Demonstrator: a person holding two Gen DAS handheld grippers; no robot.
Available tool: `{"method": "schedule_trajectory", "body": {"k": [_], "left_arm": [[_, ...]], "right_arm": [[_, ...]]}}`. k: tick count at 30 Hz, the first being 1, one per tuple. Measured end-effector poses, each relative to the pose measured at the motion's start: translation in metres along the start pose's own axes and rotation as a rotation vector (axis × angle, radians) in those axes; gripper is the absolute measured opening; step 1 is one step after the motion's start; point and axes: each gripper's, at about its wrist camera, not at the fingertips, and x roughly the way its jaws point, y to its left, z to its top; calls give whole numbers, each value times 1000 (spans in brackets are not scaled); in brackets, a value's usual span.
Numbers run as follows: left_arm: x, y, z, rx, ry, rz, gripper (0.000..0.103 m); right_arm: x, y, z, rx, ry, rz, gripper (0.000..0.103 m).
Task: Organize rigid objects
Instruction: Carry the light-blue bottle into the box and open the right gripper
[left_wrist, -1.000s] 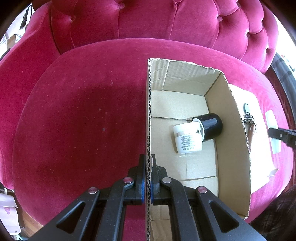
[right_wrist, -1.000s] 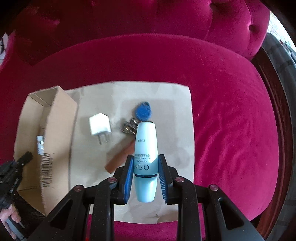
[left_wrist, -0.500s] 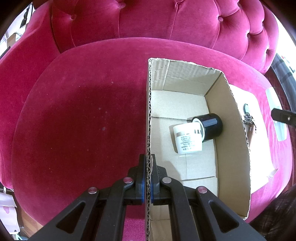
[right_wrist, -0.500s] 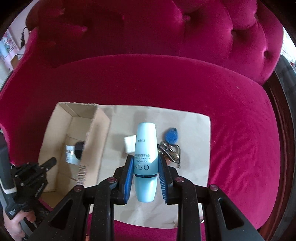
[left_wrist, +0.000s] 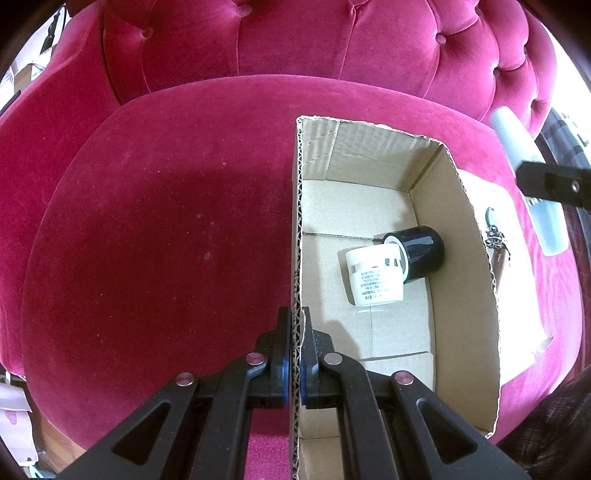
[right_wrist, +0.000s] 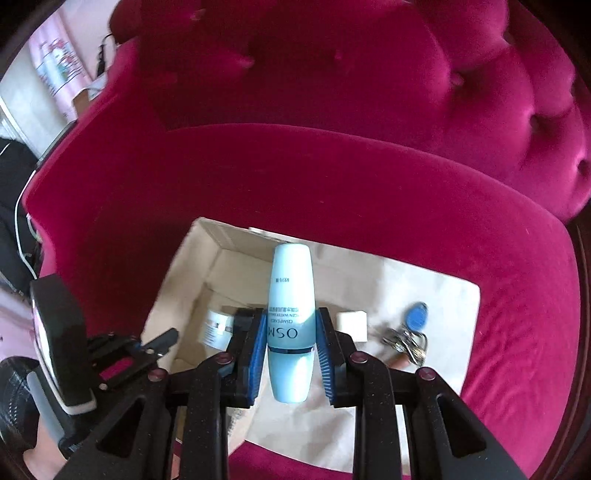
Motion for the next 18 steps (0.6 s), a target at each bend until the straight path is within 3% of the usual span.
{"method": "schedule_trajectory", "body": {"k": [18], "left_arm": [[-1,1,0,0,2,-5,3]], "right_arm": [[33,49,9,-126,36,37,27]]}}
